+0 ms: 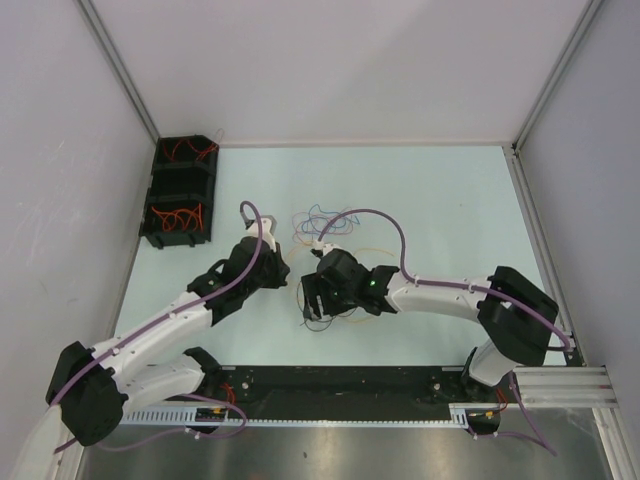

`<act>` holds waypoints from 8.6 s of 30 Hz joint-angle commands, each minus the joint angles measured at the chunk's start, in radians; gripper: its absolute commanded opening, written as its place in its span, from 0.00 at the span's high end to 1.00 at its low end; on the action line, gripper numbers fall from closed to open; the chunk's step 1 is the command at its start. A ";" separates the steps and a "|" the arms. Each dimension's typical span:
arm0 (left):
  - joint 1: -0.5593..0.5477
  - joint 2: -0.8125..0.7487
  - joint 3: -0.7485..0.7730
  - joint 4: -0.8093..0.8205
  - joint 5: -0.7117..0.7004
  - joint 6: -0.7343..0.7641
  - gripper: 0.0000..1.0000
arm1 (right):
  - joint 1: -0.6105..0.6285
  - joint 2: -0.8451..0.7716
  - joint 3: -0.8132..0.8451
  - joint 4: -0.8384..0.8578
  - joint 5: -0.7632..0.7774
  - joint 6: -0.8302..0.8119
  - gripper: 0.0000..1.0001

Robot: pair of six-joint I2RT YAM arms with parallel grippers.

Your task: Untangle the cables

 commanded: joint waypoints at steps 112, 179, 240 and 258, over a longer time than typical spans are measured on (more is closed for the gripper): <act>0.874 0.763 1.586 0.442 -0.285 0.284 1.00 | -0.213 -0.028 -0.248 0.091 -0.153 -0.163 1.00; 0.973 0.791 1.376 0.693 -0.081 0.231 1.00 | -0.273 0.088 -0.076 0.028 -0.268 -0.192 1.00; 0.912 0.858 0.807 0.828 0.207 0.317 1.00 | -0.221 0.032 -0.164 0.074 -0.265 -0.187 1.00; 0.960 0.869 0.688 0.849 0.068 0.313 1.00 | -0.198 -0.007 -0.196 0.074 -0.237 -0.166 1.00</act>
